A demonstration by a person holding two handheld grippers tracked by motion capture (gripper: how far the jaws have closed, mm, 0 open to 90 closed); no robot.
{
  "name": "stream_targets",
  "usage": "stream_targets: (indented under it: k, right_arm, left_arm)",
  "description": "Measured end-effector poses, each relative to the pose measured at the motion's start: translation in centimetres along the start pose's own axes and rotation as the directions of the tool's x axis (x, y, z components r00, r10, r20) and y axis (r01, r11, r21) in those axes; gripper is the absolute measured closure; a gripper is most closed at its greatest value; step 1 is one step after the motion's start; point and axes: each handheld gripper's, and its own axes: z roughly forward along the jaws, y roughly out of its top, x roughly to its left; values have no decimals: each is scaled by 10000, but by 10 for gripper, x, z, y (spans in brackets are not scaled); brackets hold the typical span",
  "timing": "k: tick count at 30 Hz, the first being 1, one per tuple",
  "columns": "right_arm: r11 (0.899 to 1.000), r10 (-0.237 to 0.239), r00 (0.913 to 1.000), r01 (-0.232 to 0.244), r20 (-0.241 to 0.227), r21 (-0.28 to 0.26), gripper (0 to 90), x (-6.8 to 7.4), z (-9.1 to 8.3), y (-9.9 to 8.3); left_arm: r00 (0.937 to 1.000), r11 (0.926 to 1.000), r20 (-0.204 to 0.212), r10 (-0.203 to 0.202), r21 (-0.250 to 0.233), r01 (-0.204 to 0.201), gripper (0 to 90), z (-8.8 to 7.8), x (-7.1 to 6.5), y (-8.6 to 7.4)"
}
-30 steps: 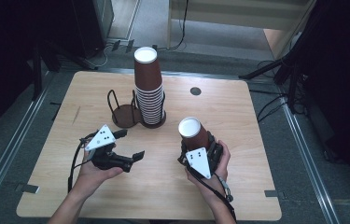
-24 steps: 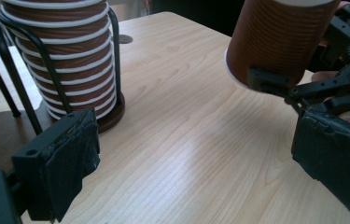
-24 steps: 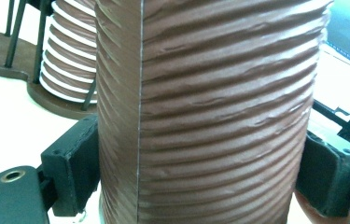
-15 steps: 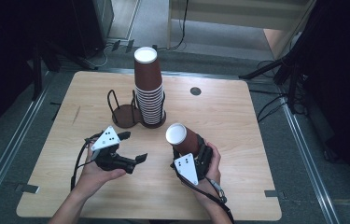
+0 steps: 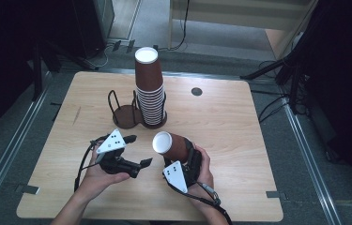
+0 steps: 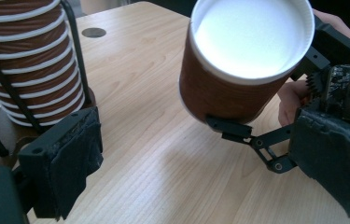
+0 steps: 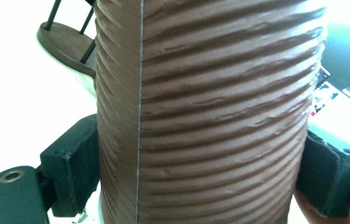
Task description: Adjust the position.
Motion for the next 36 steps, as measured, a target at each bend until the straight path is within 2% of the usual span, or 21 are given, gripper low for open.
stream_targets:
  k: [7,10,22,27,36]
  right_arm:
    - [9986,-521,9985,519,-147,-133,128,8,-1,1]
    - [9981,-601,9977,595,-314,-177,128,11,-2,1]
    - [9908,-1290,9901,1265,-548,-475,129,23,-3,2]
    - [9866,-1571,9854,1538,-651,-538,129,27,-4,1]
    - [9813,-1819,9784,1742,-987,-817,127,34,-6,2]
  left_arm:
    - [9995,9998,225,202,80,-204,59,2,-6,2]
    - [9992,9996,332,229,132,-234,67,3,-7,1]
    - [9963,9979,751,409,463,-444,77,8,-11,0]
    - [9961,9976,751,470,481,-507,96,9,-14,1]
    - [9954,9946,639,717,702,-762,140,11,-17,-1]
